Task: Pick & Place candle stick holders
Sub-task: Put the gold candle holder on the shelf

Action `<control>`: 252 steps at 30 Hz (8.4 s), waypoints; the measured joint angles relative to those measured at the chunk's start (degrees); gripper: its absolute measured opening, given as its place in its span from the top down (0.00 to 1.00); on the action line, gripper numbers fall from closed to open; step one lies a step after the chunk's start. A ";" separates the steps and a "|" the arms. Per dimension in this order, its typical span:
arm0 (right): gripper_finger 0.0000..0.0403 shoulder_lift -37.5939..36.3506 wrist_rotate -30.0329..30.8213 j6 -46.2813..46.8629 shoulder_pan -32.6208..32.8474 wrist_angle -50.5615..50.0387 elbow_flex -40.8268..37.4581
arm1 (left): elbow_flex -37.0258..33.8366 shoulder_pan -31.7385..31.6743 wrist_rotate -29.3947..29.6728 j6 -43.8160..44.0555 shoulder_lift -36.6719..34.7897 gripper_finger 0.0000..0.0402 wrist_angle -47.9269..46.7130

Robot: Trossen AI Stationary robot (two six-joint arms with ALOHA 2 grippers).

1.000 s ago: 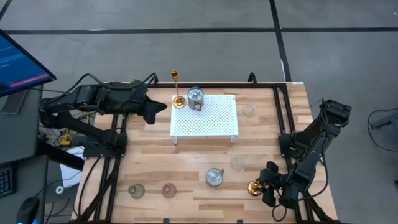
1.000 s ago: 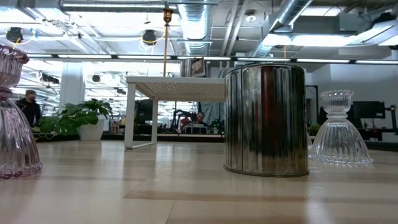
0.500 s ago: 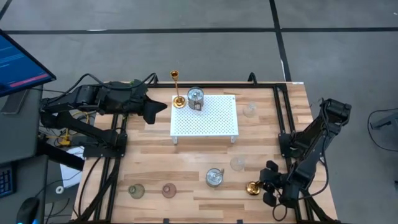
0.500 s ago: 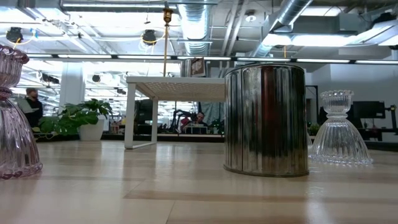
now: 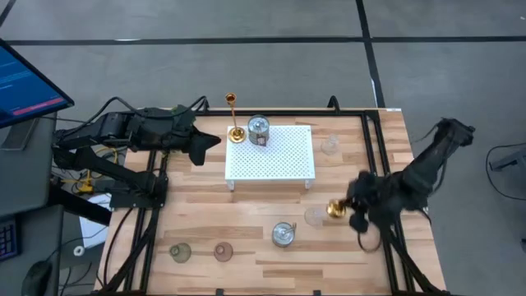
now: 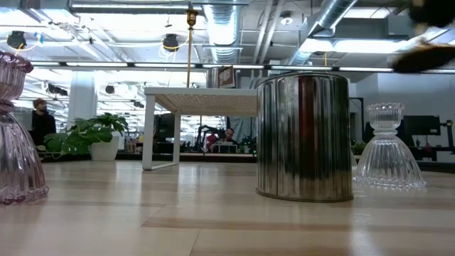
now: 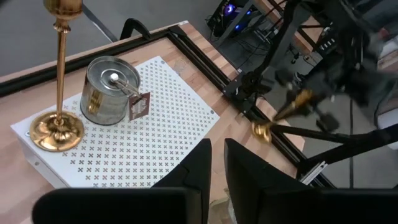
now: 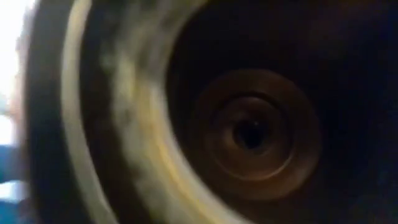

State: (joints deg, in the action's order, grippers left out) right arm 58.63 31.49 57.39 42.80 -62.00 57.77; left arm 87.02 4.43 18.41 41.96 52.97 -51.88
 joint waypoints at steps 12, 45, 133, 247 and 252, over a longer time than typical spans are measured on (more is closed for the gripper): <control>1.00 6.22 -6.09 -32.85 -28.04 -0.49 16.32 | 0.00 0.00 0.00 -4.22 -0.17 0.91 0.09; 1.00 47.93 -27.02 -71.15 -41.15 11.99 56.01 | 0.02 0.02 12.64 -8.92 -5.70 0.91 0.50; 1.00 57.03 -9.88 -44.42 -39.56 13.46 59.99 | 0.02 0.00 13.27 -14.72 -5.66 0.91 0.55; 0.43 58.09 -14.76 -54.96 -42.58 24.06 55.42 | 0.02 0.00 12.83 -14.72 -5.57 0.91 3.52; 0.42 56.14 -14.56 -55.03 -42.40 22.30 55.46 | 0.02 0.00 12.83 -15.06 -5.57 0.91 3.52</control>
State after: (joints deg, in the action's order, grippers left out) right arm 114.77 16.93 2.36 0.40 -39.71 113.23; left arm 87.05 4.43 31.24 26.90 47.40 -48.36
